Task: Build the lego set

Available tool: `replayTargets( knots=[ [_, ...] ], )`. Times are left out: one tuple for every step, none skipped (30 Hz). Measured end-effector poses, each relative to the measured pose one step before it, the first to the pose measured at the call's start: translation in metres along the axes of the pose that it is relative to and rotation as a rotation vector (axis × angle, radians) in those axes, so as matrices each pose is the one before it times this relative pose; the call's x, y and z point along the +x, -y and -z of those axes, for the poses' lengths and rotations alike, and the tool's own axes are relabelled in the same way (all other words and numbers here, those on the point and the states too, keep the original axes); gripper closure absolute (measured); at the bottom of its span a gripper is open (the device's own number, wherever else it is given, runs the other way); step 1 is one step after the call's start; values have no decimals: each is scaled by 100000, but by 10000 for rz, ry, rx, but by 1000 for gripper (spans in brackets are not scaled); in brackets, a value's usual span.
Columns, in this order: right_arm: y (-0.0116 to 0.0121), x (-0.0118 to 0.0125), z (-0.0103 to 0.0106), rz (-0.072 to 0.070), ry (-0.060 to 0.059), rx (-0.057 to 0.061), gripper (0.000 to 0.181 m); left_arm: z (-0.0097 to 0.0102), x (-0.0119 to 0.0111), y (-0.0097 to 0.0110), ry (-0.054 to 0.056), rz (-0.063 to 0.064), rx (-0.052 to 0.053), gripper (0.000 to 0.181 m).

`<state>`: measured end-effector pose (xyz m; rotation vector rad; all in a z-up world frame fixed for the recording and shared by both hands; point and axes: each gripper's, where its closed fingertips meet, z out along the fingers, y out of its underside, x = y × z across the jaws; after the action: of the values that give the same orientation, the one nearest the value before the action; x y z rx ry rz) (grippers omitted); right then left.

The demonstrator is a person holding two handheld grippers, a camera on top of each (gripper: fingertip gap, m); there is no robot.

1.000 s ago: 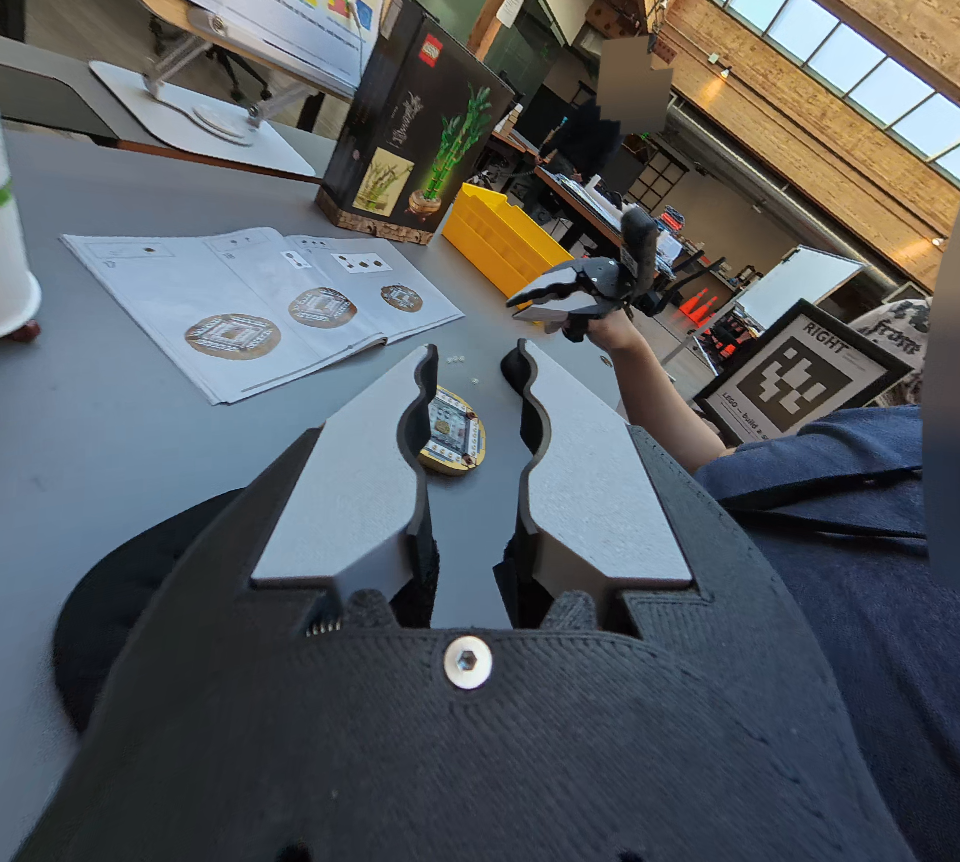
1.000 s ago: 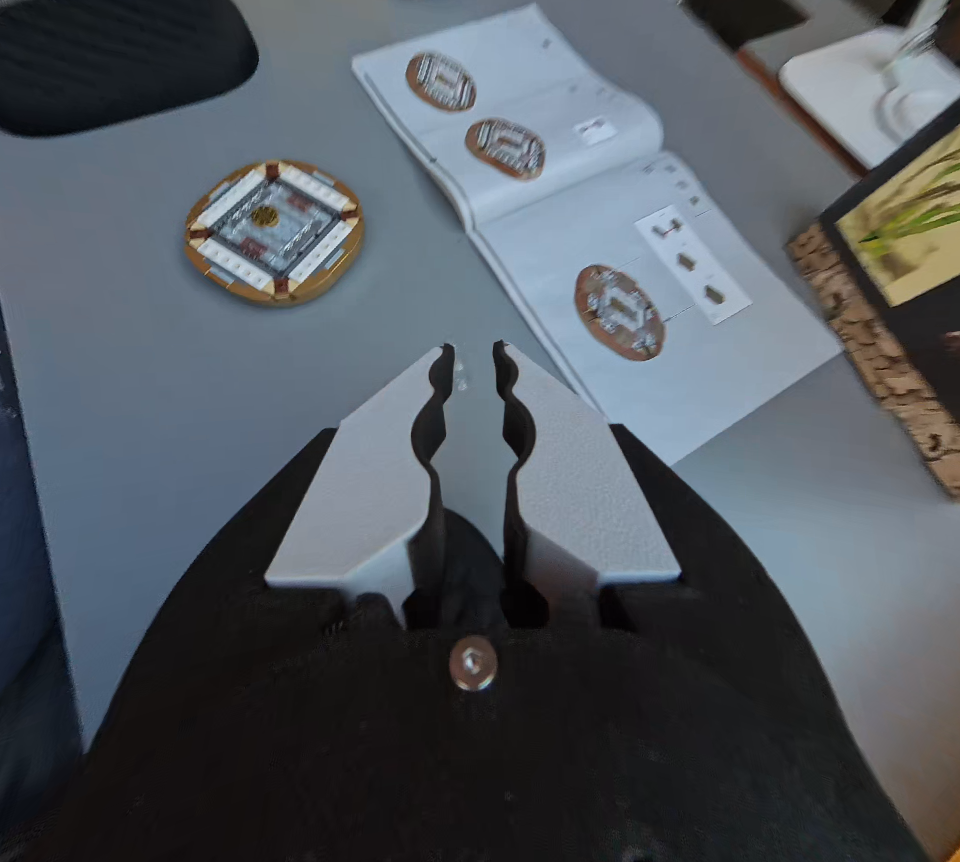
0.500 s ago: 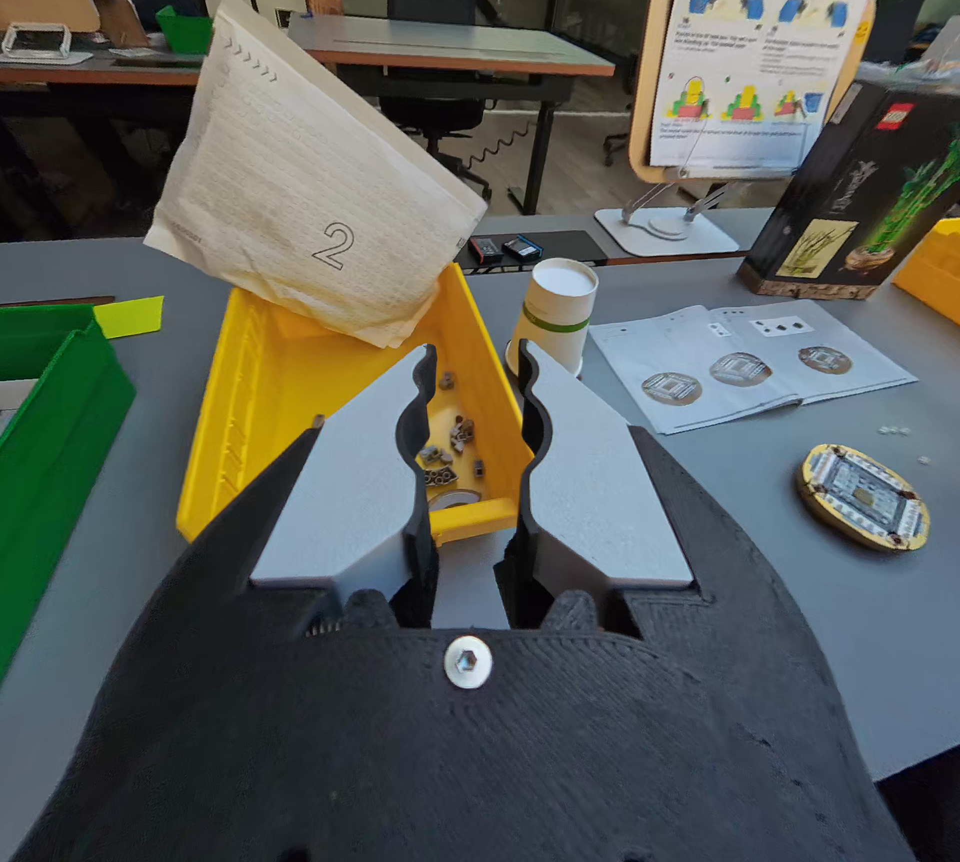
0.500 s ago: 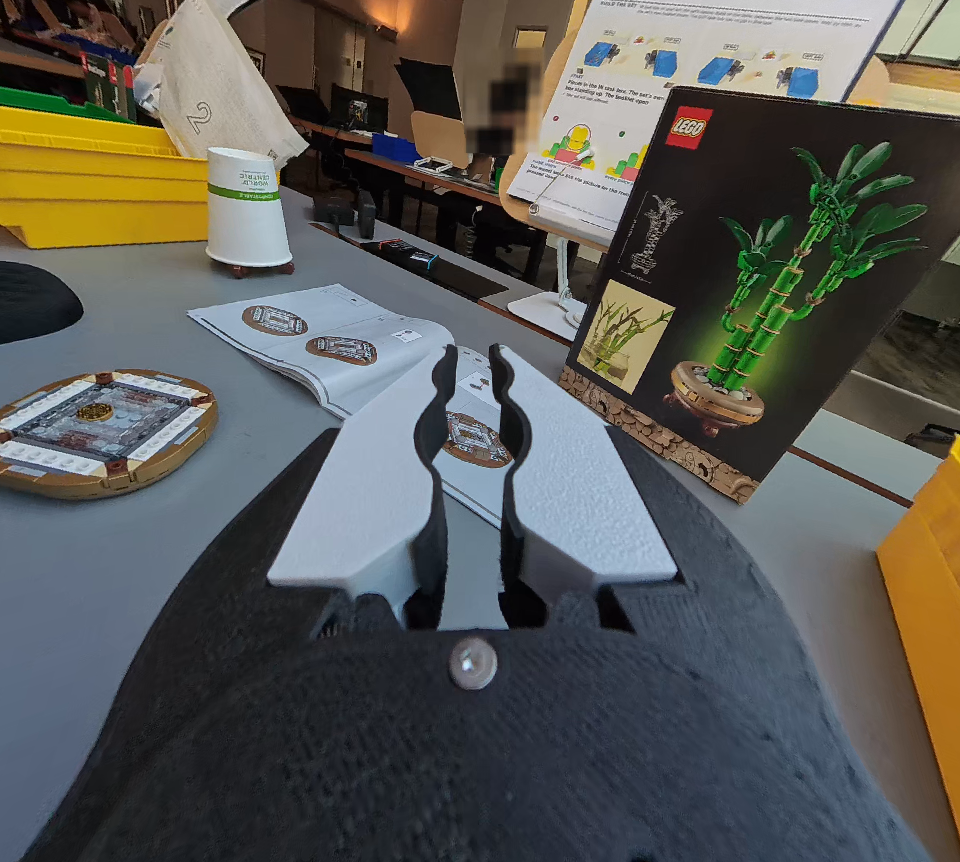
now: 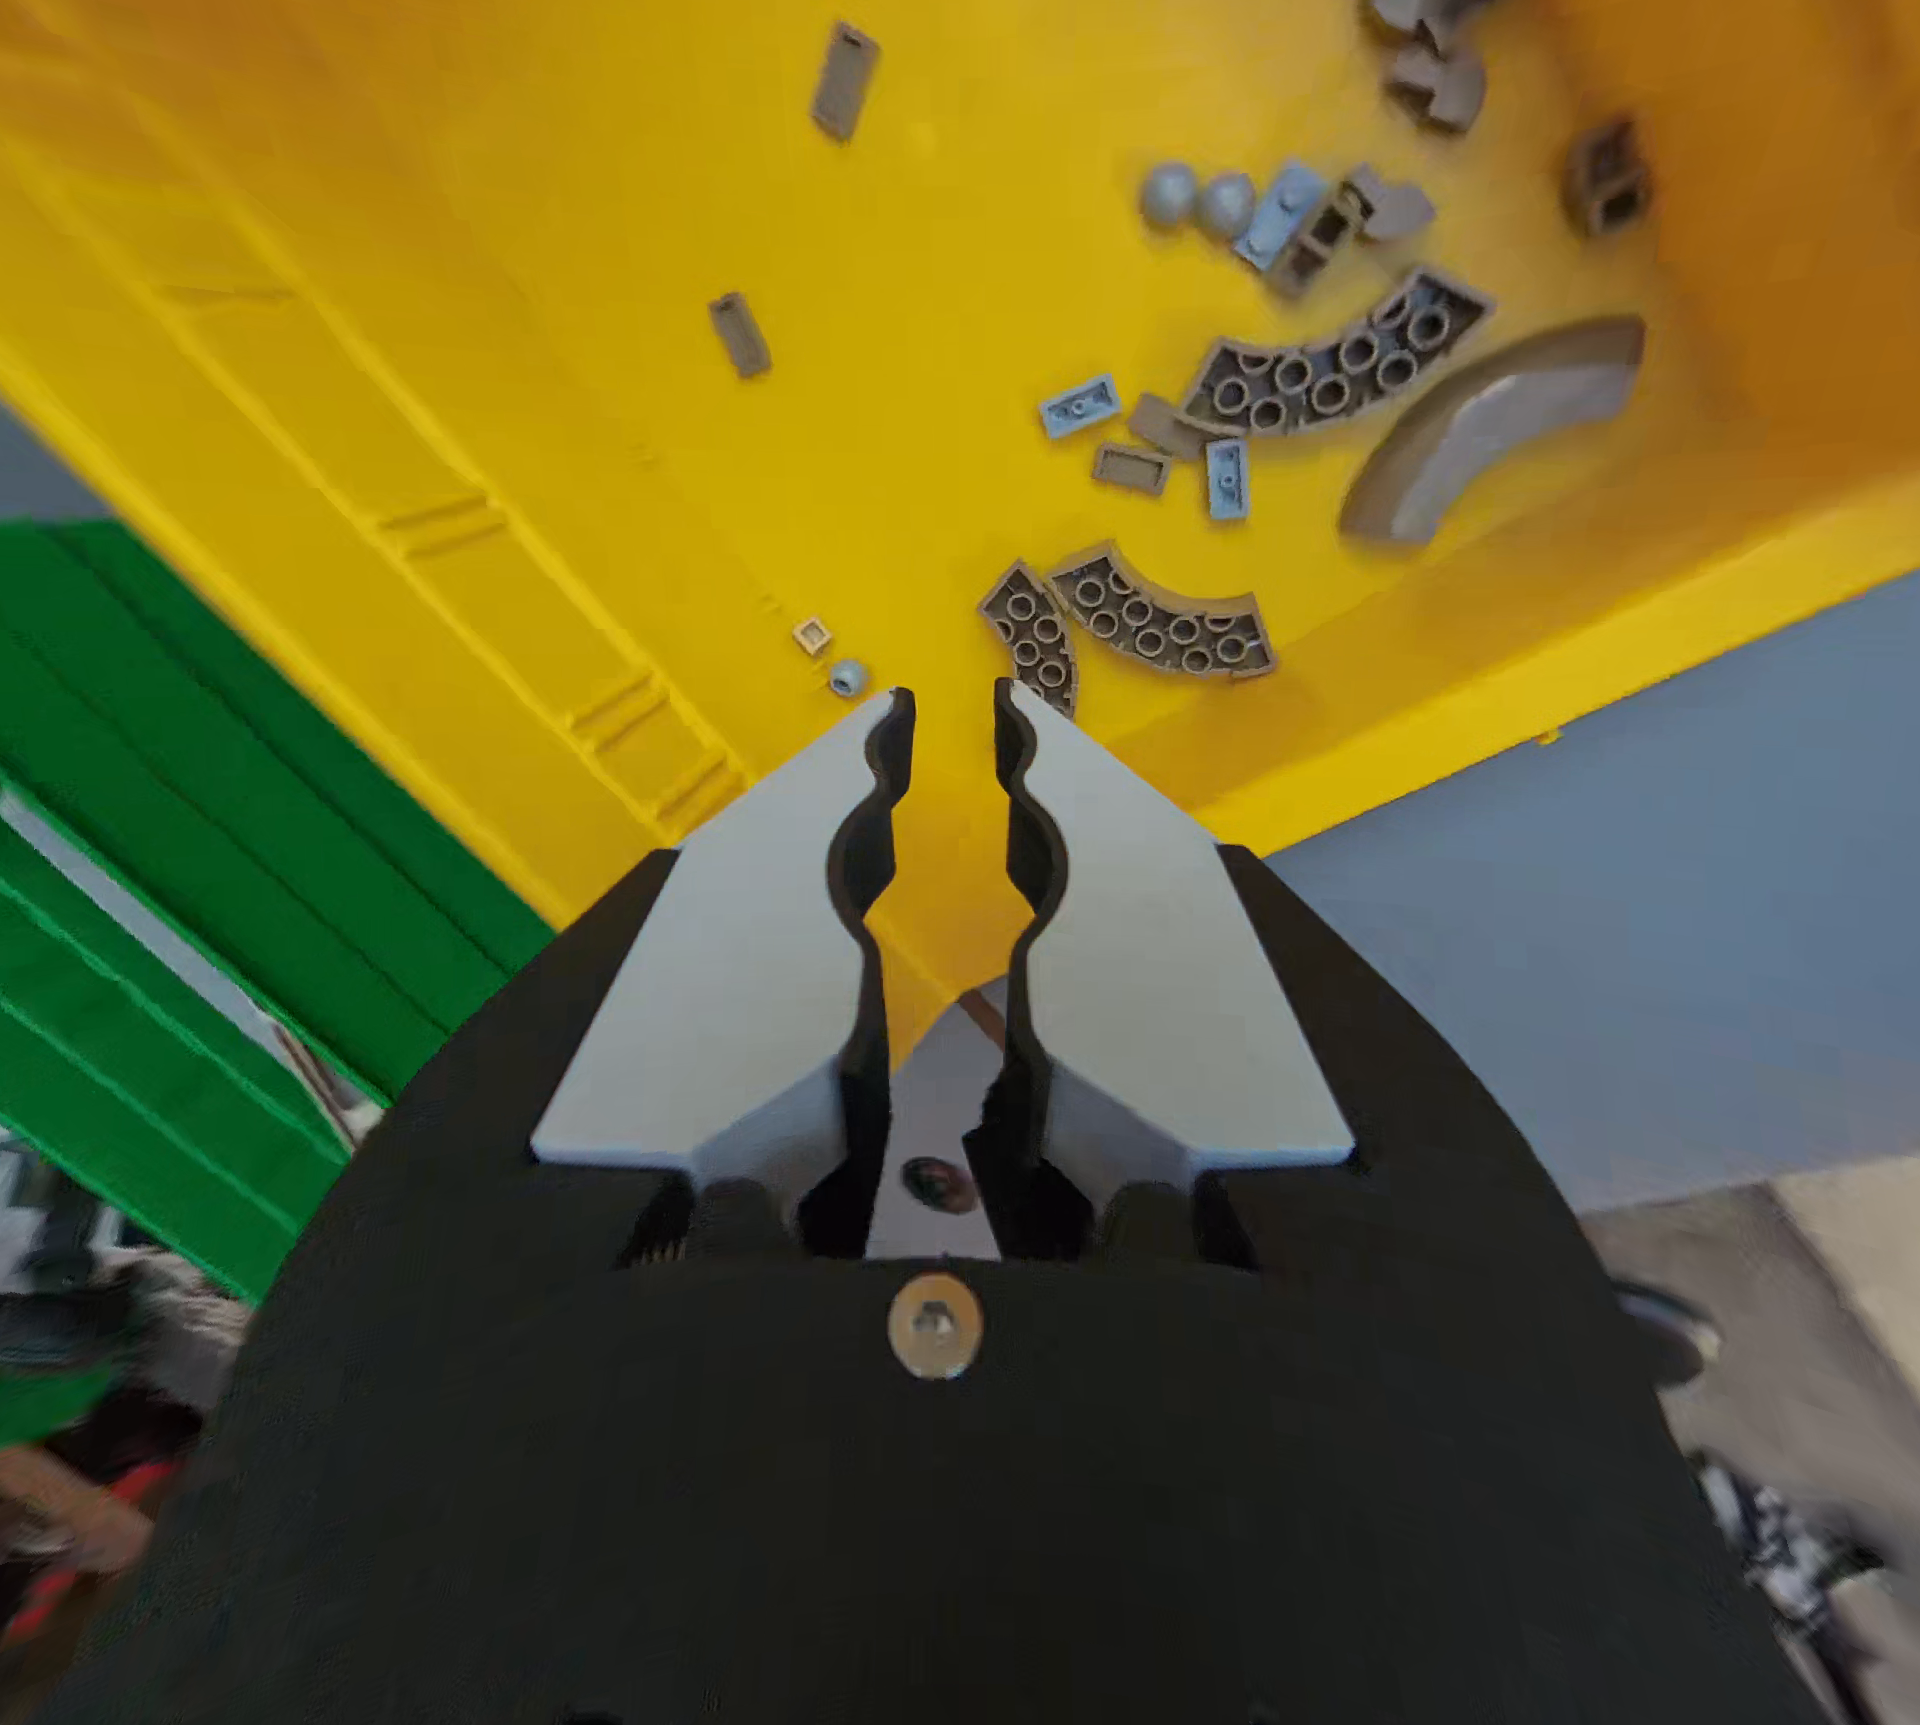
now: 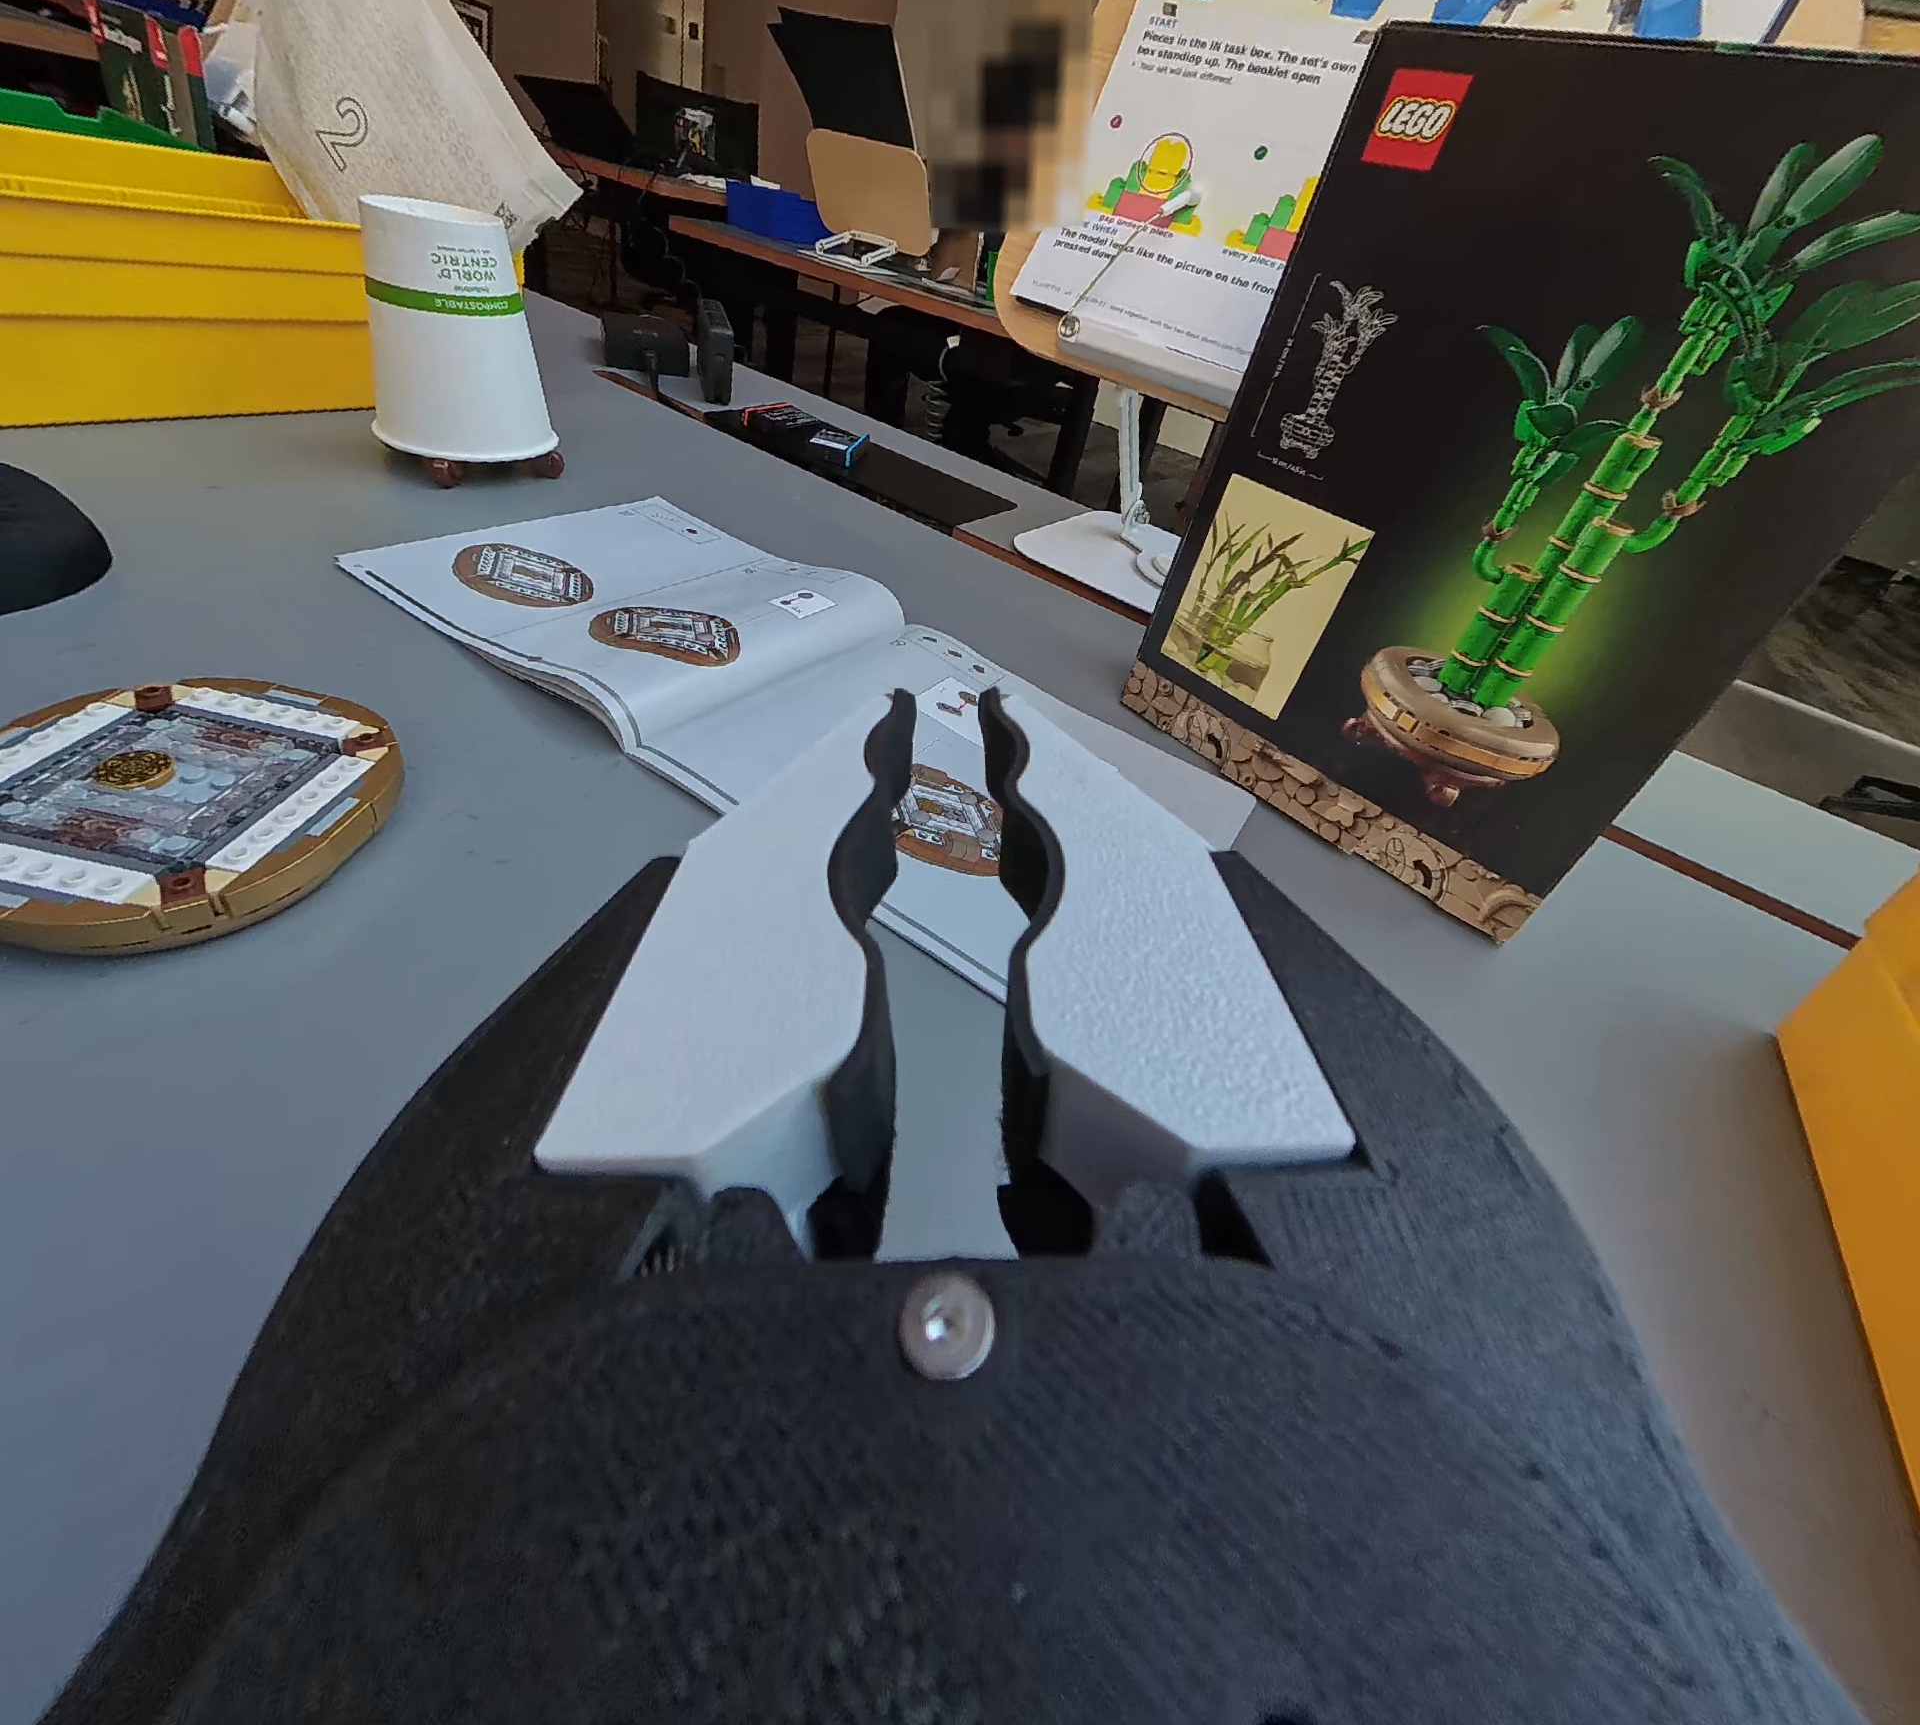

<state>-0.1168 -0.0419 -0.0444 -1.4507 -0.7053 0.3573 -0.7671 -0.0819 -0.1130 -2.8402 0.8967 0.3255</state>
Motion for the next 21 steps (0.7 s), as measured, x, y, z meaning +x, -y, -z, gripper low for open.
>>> replayTargets(
  knots=[
    [-103, -59, -48, 18, 26, -60, 170, -809, 98, -343, -37, -1078, -543, 168],
    [-87, -62, -58, 25, 20, -44, 170, -725, 22, -537, 28, -997, -594, 170],
    [-96, -47, -54, 27, 11, -50, 170, -614, -92, -604, 74, -845, -613, 173],
    [-102, -52, -34, 34, 8, -57, 170, -507, -219, -531, 114, -671, -534, 174],
    [-91, -37, -34, 38, 5, -48, 170, -426, -109, -351, 8, -474, -379, 173],
    [-63, -20, -24, 31, -6, -42, 170, -333, -65, -108, -72, -274, -193, 173],
    [-51, -1, -24, 28, -16, -32, 170, -269, -69, -9, -100, -146, -106, 173],
    [-43, -2, -15, 29, -14, -25, 170, -229, -157, 4, -41, -112, -58, 173],
    [-35, -9, -17, 16, -5, -24, 170, -225, -160, -7, -17, -112, -49, 173],
    [-41, -16, -14, 5, -1, -20, 169, -191, -229, 30, 67, -117, -30, 171],
    [-41, 6, -25, 6, -6, -25, 170, -189, -96, 83, 26, -134, -1, 171],
    [-51, -3, -24, -4, 9, -21, 170, -231, -25, -12, 14, -149, -65, 171],
    [-17, -20, -21, -12, 16, -12, 170, -200, -42, -72, 58, -153, -100, 173],
    [-47, 22, -26, -18, 5, -21, 170, -104, 93, 139, -14, -167, 35, 173],
    [-40, 22, -16, -27, 2, -15, 170, -98, 16, 24, 23, -109, -34, 174],
    [7, 10, 1, -26, 6, 4, 170, -58, -44, 43, 52, -95, -13, 175],
    [7, 11, -5, -22, 6, 11, 170, -67, -43, 52, 47, -83, -4, 175],
    [-13, 18, 2, -27, 8, -1, 169, -52, -34, 71, 50, -74, -1, 175],
    [-15, 4, -15, -28, 12, -5, 169, -60, -43, 16, 60, -79, -53, 173],
    [-8, -5, -5, -26, 20, 1, 169, -37, 30, -71, 20, -124, -108, 174],
    [1, -3, 7, -18, 14, 6, 169, -16, -169, -45, 156, -153, -96, 172]
  ],
)
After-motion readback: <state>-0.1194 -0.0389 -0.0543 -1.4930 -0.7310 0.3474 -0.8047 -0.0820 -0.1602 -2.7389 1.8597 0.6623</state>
